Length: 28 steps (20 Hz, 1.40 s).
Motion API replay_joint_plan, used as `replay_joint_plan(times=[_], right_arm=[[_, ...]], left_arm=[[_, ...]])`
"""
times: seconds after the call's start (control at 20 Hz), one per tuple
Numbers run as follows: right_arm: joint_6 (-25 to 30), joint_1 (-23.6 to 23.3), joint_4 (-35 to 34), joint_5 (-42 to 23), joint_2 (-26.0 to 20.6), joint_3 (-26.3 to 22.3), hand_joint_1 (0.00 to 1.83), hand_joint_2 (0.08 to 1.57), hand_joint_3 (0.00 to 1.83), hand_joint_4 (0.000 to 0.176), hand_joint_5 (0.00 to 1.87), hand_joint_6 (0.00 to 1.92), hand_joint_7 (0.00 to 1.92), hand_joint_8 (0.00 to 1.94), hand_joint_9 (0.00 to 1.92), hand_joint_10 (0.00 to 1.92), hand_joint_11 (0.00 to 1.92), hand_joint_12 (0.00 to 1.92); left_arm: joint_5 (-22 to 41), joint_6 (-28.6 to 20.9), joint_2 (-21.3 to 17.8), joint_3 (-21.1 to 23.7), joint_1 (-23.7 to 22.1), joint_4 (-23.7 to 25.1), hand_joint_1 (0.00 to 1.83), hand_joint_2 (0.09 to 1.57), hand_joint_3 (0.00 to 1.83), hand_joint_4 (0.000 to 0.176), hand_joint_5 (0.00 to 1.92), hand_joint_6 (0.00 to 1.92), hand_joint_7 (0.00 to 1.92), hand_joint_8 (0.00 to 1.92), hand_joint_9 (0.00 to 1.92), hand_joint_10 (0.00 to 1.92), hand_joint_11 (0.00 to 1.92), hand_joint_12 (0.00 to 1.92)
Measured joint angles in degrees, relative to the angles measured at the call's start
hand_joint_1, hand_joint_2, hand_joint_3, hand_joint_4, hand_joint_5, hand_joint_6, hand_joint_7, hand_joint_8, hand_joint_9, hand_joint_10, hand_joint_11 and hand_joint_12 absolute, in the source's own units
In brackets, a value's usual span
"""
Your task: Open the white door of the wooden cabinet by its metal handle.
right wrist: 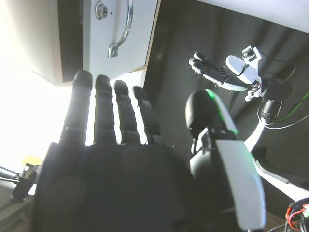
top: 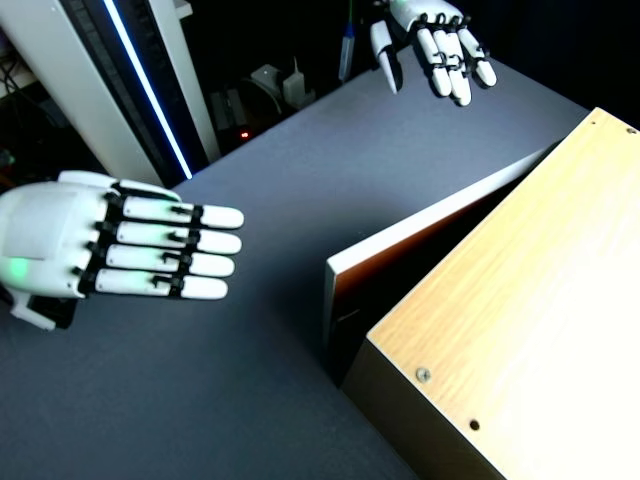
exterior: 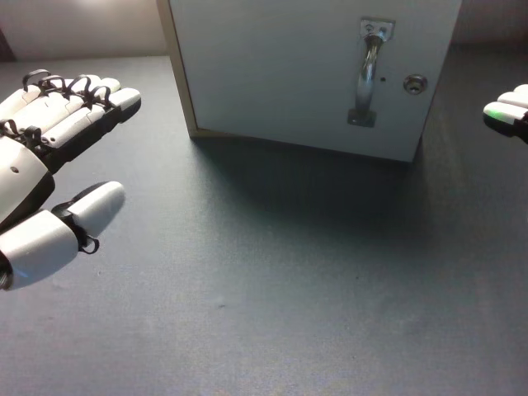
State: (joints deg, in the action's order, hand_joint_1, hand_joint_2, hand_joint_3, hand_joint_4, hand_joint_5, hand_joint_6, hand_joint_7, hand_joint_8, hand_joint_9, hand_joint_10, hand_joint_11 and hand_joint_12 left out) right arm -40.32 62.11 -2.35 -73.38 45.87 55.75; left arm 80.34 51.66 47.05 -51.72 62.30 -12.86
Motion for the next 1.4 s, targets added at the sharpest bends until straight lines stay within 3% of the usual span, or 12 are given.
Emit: replay_joint_plan(times=[0.25, 0.6, 0.85, 1.1, 1.4], right_arm=[[0.17, 0.00, 0.04, 0.00, 0.13, 0.33, 0.05, 1.40, 0.00, 0.000, 0.18, 0.00, 0.14, 0.00, 0.11, 0.00, 0.13, 0.08], [0.37, -0.52, -4.52, 3.41, 1.46, 5.88, 0.00, 1.42, 0.00, 0.000, 0.01, 0.00, 0.00, 0.00, 0.00, 0.00, 0.00, 0.00], [0.28, -7.21, -3.76, 9.81, 4.04, 10.34, 0.00, 1.42, 0.00, 0.000, 0.00, 0.00, 0.00, 0.00, 0.00, 0.00, 0.00, 0.00], [-1.07, -13.11, -0.33, 16.00, 6.88, 12.96, 0.00, 1.37, 0.00, 0.000, 0.00, 0.00, 0.00, 0.00, 0.00, 0.00, 0.00, 0.00], [-1.18, -15.56, -0.57, 20.31, 8.55, 15.63, 0.00, 1.36, 0.00, 0.000, 0.00, 0.00, 0.00, 0.00, 0.00, 0.00, 0.00, 0.00]], left_arm=[[-0.07, 0.00, 0.00, 0.00, 0.02, -0.02, 0.03, 1.57, 0.02, 0.000, 0.15, 0.00, 0.13, 0.00, 0.09, 0.00, 0.00, 0.28], [-0.61, -0.50, 0.79, -0.46, 0.00, 0.17, 0.00, 1.55, 0.00, 0.000, 0.07, 0.00, 0.05, 0.00, 0.03, 0.00, 0.00, 0.18], [-1.01, -0.94, 1.03, -0.74, 0.00, 0.04, 0.00, 1.55, 0.00, 0.000, 0.07, 0.00, 0.05, 0.00, 0.00, 0.00, 0.00, 0.01], [-1.09, -1.11, 1.38, -1.14, 0.00, 0.11, 0.00, 1.55, 0.00, 0.000, 0.08, 0.00, 0.07, 0.01, 0.03, 0.01, 0.04, 0.02], [-1.25, -1.60, 1.44, -1.38, 0.00, 0.24, 0.00, 1.56, 0.00, 0.000, 0.09, 0.00, 0.07, 0.00, 0.04, 0.01, 0.04, 0.03]])
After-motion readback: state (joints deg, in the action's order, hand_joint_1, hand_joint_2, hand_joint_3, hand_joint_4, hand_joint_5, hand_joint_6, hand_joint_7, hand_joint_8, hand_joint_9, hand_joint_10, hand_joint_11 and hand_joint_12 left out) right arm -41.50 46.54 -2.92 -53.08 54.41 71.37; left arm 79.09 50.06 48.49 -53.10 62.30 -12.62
